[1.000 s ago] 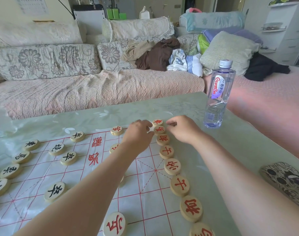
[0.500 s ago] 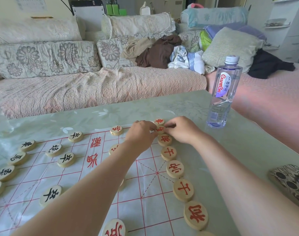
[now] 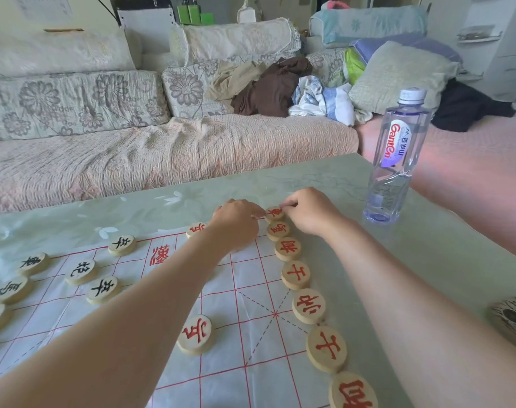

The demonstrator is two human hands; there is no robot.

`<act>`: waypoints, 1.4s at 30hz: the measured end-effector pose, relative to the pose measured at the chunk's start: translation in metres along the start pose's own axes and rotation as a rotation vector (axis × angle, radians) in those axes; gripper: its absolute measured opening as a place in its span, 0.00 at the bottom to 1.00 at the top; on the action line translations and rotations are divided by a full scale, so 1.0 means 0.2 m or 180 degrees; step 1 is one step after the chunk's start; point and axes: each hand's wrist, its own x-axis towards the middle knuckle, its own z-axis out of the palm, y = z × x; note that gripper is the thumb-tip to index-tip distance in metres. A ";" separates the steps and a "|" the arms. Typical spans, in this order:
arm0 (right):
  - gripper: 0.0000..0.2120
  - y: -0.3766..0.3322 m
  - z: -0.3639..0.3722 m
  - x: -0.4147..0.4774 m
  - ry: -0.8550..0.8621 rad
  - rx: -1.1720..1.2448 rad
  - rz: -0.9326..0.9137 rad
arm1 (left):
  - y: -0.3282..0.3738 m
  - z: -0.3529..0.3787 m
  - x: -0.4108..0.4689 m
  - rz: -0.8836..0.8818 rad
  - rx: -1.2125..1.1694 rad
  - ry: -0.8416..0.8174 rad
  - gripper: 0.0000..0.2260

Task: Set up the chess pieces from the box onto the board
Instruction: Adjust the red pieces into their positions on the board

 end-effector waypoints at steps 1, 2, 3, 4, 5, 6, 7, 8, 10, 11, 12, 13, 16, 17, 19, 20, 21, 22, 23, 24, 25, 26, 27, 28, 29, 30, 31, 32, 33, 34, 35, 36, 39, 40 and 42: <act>0.11 0.00 0.01 0.01 -0.0012 0.0009 -0.0001 | -0.01 0.00 0.01 0.0009 0.0026 -0.0018 0.22; 0.12 0.00 0.01 0.03 -0.0029 0.0011 -0.0010 | -0.02 0.00 0.01 0.0019 0.0036 -0.0024 0.22; 0.12 0.00 0.02 0.04 -0.0055 0.0020 -0.0016 | -0.03 0.00 0.02 0.0027 0.0013 -0.0006 0.22; 0.13 0.00 0.03 0.05 -0.0079 0.0035 -0.0036 | -0.04 0.01 0.02 0.0049 -0.0028 0.0071 0.20; 0.13 0.00 0.03 0.06 -0.0102 0.0055 -0.0052 | -0.05 0.02 0.03 0.0086 -0.0073 0.0200 0.19; 0.14 -0.01 0.04 0.06 -0.0114 0.0075 -0.0071 | -0.06 0.02 0.05 0.0134 -0.0104 0.0335 0.18; 0.14 -0.01 0.05 0.07 -0.0119 0.0097 -0.0076 | -0.07 0.04 0.06 0.0160 -0.0132 0.0409 0.17; 0.15 -0.01 0.05 0.07 -0.0112 0.0127 -0.0077 | -0.08 0.05 0.07 0.0168 -0.0154 0.0399 0.18; 0.16 0.00 0.06 0.07 -0.0063 0.0183 -0.0057 | -0.08 0.06 0.08 0.0154 -0.0238 0.0221 0.19; 0.16 0.00 0.07 0.08 -0.0019 0.0196 -0.0036 | -0.08 0.06 0.08 0.0146 -0.0321 0.0147 0.20; 0.16 0.00 0.07 0.08 0.0036 0.0211 -0.0017 | -0.08 0.06 0.08 0.0145 -0.0403 0.0109 0.19; 0.16 0.00 0.07 0.08 0.0090 0.0241 0.0001 | -0.08 0.06 0.08 0.0135 -0.0460 0.0101 0.19; 0.15 0.00 0.08 0.08 0.0201 0.0414 -0.0025 | -0.08 0.07 0.07 0.0136 -0.0461 0.0174 0.18; 0.15 0.00 0.09 0.08 0.0216 0.0463 -0.0055 | -0.08 0.07 0.07 0.0159 -0.0408 0.0213 0.18; 0.14 0.00 0.09 0.07 0.0272 0.0514 -0.0086 | -0.09 0.07 0.07 0.0218 -0.0268 0.0270 0.18; 0.13 0.00 0.09 0.06 0.0299 0.0507 -0.0072 | -0.09 0.07 0.08 0.0248 -0.0238 0.0266 0.18; 0.12 0.01 0.08 0.06 0.0296 0.0482 -0.0049 | -0.09 0.07 0.08 0.0287 -0.0234 0.0247 0.18; 0.11 0.01 0.07 0.06 0.0249 0.0463 -0.0016 | -0.08 0.07 0.09 0.0330 -0.0223 0.0217 0.18; 0.10 0.02 0.07 0.06 0.0171 0.0455 0.0016 | -0.08 0.07 0.09 0.0371 -0.0193 0.0191 0.18; 0.10 0.02 0.06 0.06 0.0100 0.0444 0.0035 | -0.07 0.07 0.09 0.0392 -0.0158 0.0177 0.18; 0.11 0.02 0.06 0.06 0.0068 0.0427 0.0042 | -0.07 0.07 0.10 0.0397 -0.0130 0.0173 0.17; 0.10 0.02 0.06 0.07 0.0083 0.0419 0.0047 | -0.06 0.07 0.10 0.0392 -0.0102 0.0185 0.17; 0.10 0.02 0.07 0.07 0.0136 0.0434 0.0055 | -0.06 0.07 0.10 0.0379 -0.0069 0.0220 0.16; 0.11 0.02 0.08 0.08 0.0211 0.0474 0.0064 | -0.06 0.07 0.09 0.0365 -0.0017 0.0281 0.15; 0.11 0.01 0.08 0.08 0.0286 0.0521 0.0071 | -0.06 0.07 0.09 0.0349 0.0051 0.0356 0.14; 0.12 0.00 0.09 0.08 0.0346 0.0565 0.0073 | -0.07 0.07 0.09 0.0328 0.0122 0.0419 0.13; 0.13 0.00 0.10 0.07 0.0390 0.0598 0.0068 | -0.07 0.07 0.08 0.0312 0.0164 0.0467 0.13; 0.14 0.00 0.10 0.07 0.0410 0.0627 0.0064 | -0.07 0.06 0.08 0.0311 0.0158 0.0484 0.13; 0.14 -0.01 0.10 0.07 0.0395 0.0654 0.0073 | -0.07 0.06 0.07 0.0331 0.0118 0.0469 0.14; 0.14 0.00 0.08 0.07 0.0360 0.0653 0.0085 | -0.07 0.06 0.07 0.0364 0.0073 0.0429 0.15; 0.14 0.00 0.06 0.07 0.0319 0.0594 0.0093 | -0.07 0.06 0.07 0.0401 0.0043 0.0382 0.16; 0.13 0.02 0.04 0.07 0.0279 0.0497 0.0096 | -0.07 0.06 0.07 0.0434 0.0038 0.0345 0.16; 0.11 0.05 0.00 0.05 0.0120 0.0340 0.0121 | -0.06 0.07 0.06 0.0416 0.0038 0.0328 0.13; 0.12 0.05 0.00 0.05 0.0081 0.0344 0.0103 | -0.06 0.07 0.06 0.0372 0.0011 0.0359 0.12; 0.11 0.04 0.02 0.04 0.0049 0.0333 0.0047 | -0.06 0.07 0.06 0.0308 -0.0031 0.0436 0.09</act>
